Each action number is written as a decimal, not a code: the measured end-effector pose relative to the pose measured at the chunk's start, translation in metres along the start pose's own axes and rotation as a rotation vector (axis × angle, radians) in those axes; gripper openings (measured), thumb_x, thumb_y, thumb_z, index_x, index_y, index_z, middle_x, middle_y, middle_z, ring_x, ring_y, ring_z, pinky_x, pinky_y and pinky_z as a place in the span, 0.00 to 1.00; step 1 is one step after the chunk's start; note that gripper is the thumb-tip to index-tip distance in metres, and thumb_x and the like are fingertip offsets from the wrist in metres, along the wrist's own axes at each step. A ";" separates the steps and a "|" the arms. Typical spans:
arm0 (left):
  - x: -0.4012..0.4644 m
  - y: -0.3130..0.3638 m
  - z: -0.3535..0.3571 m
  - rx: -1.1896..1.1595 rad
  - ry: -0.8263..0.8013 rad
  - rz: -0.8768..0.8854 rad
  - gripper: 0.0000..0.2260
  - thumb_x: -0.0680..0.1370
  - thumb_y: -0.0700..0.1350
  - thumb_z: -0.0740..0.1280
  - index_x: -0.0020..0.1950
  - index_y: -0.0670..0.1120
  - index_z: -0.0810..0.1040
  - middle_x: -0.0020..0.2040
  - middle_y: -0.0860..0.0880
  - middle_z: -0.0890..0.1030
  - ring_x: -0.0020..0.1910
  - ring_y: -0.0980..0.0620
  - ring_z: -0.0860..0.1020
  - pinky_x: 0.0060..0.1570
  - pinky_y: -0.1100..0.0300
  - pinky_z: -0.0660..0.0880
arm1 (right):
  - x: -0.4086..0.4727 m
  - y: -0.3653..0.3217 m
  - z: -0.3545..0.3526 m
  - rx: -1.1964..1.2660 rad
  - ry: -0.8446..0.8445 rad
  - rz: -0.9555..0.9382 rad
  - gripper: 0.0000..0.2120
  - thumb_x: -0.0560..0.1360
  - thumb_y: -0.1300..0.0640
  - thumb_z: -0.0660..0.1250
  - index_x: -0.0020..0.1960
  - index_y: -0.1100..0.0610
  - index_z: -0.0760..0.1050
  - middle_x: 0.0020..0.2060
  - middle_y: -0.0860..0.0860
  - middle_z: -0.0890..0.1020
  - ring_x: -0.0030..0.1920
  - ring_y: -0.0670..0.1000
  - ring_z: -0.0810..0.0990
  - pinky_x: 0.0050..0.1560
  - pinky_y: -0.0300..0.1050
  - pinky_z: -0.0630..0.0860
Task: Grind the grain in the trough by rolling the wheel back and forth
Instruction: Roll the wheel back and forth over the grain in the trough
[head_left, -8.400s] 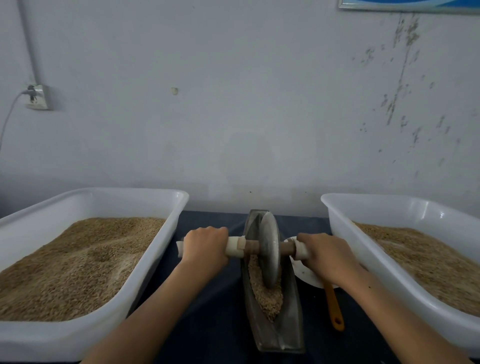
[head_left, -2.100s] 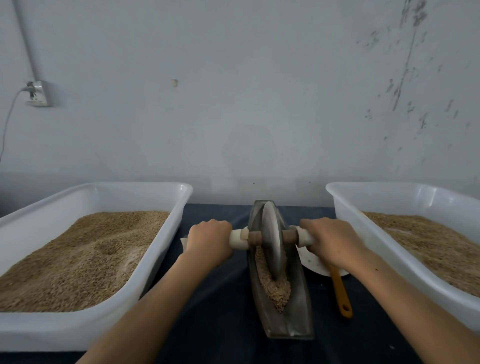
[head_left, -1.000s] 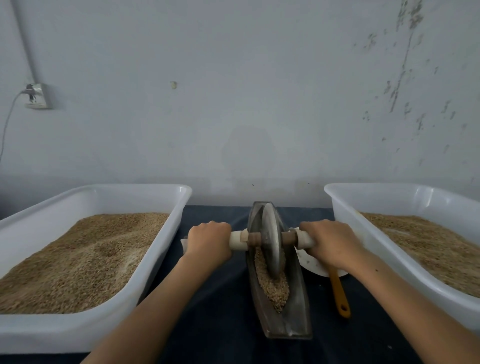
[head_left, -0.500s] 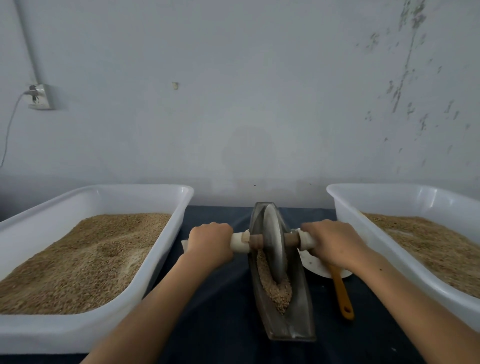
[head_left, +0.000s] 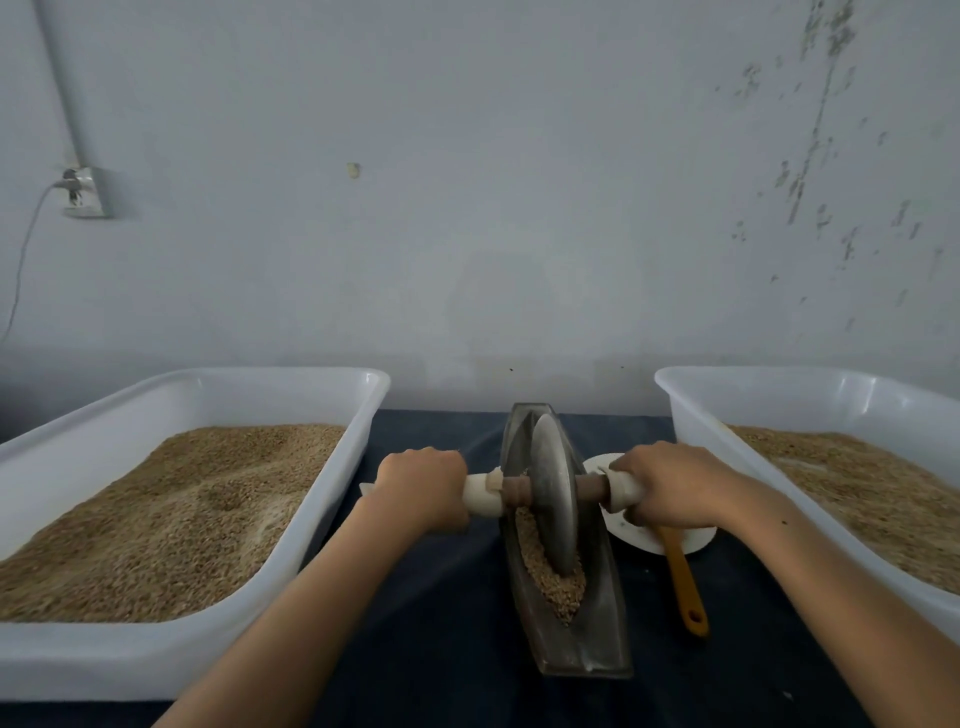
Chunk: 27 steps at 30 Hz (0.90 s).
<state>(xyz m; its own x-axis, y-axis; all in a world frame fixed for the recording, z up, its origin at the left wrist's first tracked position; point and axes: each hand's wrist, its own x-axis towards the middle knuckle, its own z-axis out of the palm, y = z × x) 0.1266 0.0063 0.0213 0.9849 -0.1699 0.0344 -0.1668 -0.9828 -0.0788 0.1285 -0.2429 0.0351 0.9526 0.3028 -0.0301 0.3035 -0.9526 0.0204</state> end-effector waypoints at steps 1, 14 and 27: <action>0.000 0.000 -0.001 -0.001 -0.012 -0.003 0.18 0.73 0.51 0.71 0.60 0.48 0.74 0.52 0.49 0.79 0.49 0.51 0.77 0.50 0.56 0.73 | -0.001 -0.001 -0.001 -0.003 -0.005 -0.002 0.09 0.71 0.54 0.70 0.40 0.43 0.70 0.40 0.45 0.80 0.42 0.46 0.78 0.35 0.39 0.67; 0.003 0.004 0.014 -0.055 0.277 -0.066 0.08 0.75 0.49 0.66 0.53 0.51 0.74 0.47 0.51 0.79 0.40 0.53 0.73 0.39 0.58 0.66 | 0.007 -0.003 0.025 -0.095 0.543 -0.027 0.12 0.74 0.55 0.65 0.37 0.45 0.63 0.32 0.43 0.69 0.35 0.46 0.68 0.35 0.41 0.58; -0.001 0.002 -0.005 0.003 -0.017 -0.002 0.18 0.72 0.51 0.71 0.59 0.48 0.75 0.52 0.49 0.79 0.49 0.50 0.78 0.46 0.57 0.71 | 0.000 0.003 0.000 -0.010 0.001 -0.008 0.09 0.71 0.54 0.69 0.40 0.43 0.71 0.39 0.45 0.79 0.42 0.46 0.78 0.34 0.38 0.67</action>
<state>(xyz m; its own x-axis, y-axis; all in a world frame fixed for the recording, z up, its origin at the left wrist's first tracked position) 0.1251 0.0043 0.0256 0.9859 -0.1665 0.0175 -0.1646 -0.9830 -0.0815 0.1293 -0.2460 0.0352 0.9500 0.3108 -0.0293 0.3116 -0.9497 0.0301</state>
